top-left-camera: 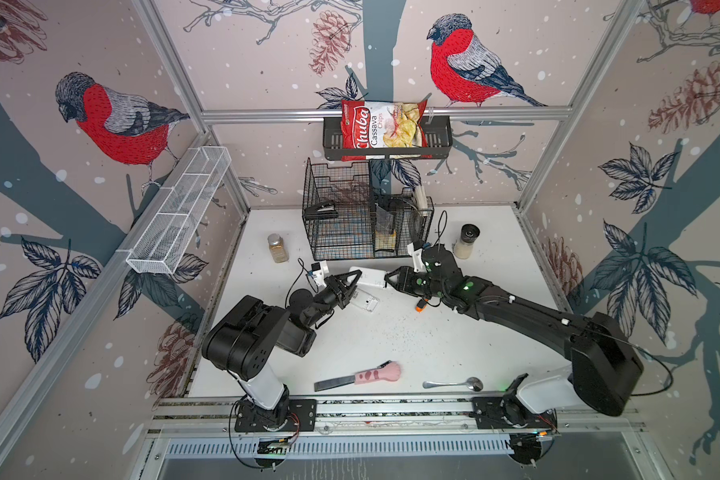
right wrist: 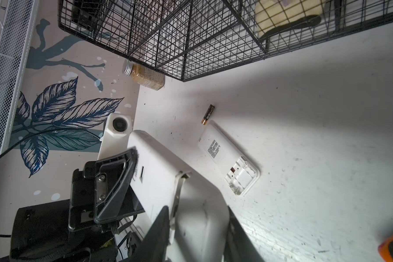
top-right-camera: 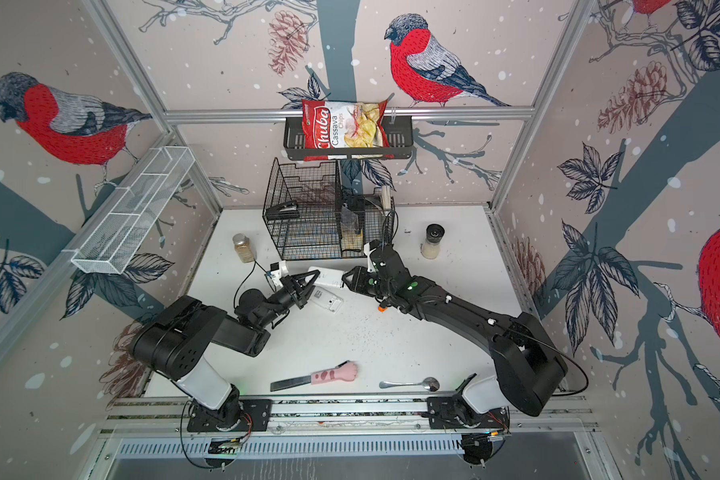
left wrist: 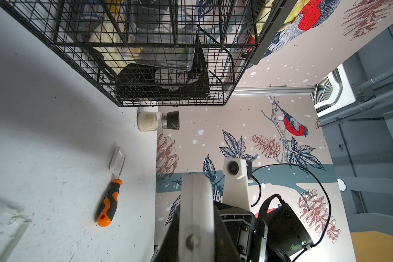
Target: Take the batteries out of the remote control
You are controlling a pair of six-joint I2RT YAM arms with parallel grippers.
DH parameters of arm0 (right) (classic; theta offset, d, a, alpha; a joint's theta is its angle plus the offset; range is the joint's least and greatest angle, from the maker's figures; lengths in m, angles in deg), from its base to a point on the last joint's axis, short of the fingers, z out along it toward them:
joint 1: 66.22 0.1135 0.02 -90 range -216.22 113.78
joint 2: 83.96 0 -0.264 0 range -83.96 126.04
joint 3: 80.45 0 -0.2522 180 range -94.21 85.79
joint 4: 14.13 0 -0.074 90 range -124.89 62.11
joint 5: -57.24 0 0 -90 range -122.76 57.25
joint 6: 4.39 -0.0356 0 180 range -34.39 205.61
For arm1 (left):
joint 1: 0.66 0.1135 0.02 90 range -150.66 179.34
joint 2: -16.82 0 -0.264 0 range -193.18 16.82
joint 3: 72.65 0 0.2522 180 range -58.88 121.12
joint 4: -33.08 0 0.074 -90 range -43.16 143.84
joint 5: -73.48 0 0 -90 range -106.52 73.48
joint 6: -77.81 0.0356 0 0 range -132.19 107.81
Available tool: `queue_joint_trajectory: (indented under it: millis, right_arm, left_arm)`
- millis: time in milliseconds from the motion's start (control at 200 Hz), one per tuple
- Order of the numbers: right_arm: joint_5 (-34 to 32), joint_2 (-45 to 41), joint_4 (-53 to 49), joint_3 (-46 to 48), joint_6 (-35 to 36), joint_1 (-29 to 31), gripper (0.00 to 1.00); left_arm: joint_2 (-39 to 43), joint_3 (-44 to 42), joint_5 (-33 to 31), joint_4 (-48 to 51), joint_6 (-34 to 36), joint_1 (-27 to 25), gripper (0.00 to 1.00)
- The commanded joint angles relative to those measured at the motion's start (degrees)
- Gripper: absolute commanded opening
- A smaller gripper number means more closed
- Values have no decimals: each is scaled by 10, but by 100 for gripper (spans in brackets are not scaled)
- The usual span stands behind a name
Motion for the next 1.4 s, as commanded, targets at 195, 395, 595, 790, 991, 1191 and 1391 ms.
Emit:
queue_joint_trajectory:
  millis: [195, 395, 595, 790, 991, 1191, 1391]
  right_arm:
    - [2, -9, -1, 2, 1, -1, 37]
    - [0, -16, -9, 3, -1, -1, 36]
    - [-2, -21, -8, 6, -4, -1, 36]
    - [4, -13, 1, 8, -6, -1, 34]
    - [12, -1, 9, 3, -8, 0, 32]
    - [14, 4, 12, 3, -9, 2, 28]
    - [14, 7, 12, 4, -10, 1, 23]
  left_arm:
    - [-9, 2, 8, -106, 4, 0, 0]
    - [-17, 1, 6, -106, 9, 1, 0]
    - [-27, 2, 6, -114, 7, 0, 0]
    - [-31, 1, 7, -124, 4, 0, 0]
    - [-35, 1, 6, -126, 3, 0, 0]
    - [-35, 2, 8, -128, 3, 0, 0]
    - [-33, 3, 9, -127, 3, 0, 0]
